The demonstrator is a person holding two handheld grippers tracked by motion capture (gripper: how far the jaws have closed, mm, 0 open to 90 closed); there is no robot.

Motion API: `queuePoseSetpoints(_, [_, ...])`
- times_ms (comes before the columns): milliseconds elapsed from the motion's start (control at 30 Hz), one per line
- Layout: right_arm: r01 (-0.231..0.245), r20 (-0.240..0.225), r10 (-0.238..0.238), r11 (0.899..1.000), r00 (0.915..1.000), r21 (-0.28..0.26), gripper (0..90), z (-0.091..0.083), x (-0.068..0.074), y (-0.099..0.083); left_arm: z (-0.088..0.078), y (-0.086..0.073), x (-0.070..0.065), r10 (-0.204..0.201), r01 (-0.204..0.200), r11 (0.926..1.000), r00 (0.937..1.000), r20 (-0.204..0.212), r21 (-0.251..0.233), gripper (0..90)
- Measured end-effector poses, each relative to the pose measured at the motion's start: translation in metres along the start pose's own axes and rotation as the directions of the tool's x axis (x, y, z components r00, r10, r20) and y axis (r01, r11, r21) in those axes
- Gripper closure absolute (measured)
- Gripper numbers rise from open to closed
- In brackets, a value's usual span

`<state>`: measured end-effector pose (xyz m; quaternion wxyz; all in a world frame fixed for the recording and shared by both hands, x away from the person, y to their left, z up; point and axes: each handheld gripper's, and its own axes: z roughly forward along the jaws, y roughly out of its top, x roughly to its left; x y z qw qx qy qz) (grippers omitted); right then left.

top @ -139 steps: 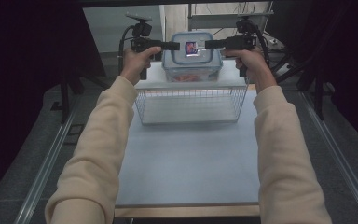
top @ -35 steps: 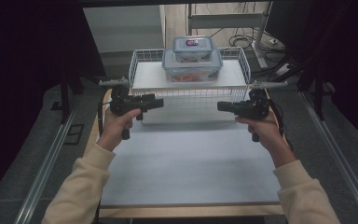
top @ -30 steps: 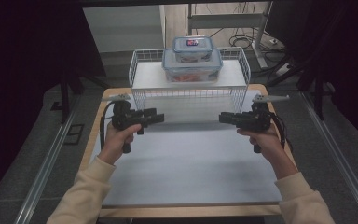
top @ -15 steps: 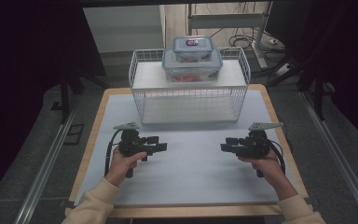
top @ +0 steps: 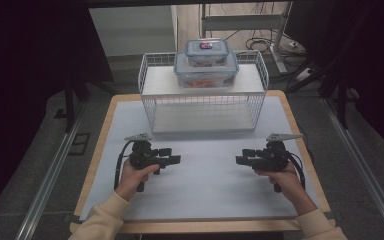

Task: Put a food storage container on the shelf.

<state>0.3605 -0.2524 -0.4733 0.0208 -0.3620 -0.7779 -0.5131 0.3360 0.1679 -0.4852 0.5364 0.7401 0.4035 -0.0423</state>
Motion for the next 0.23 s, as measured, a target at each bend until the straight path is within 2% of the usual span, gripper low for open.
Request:
queuePoseSetpoints(167, [-0.004, 0.01, 0.004, 1.0, 0.9999, 0.002, 38.0, 0.0001, -0.0033, -0.0022, 0.0003, 0.0003, 0.0026, 0.0, 0.0, 1.0, 0.9999, -0.011, 0.003, 30.7])
queuePoseSetpoints(233, [-0.009, 0.017, 0.009, 1.0, 0.9998, 0.008, 35.4, 0.001, -0.0055, -0.0038, 0.0005, 0.0004, 0.0057, 0.001, -0.001, 1.0, 0.9995, -0.032, 0.006, 30.3])
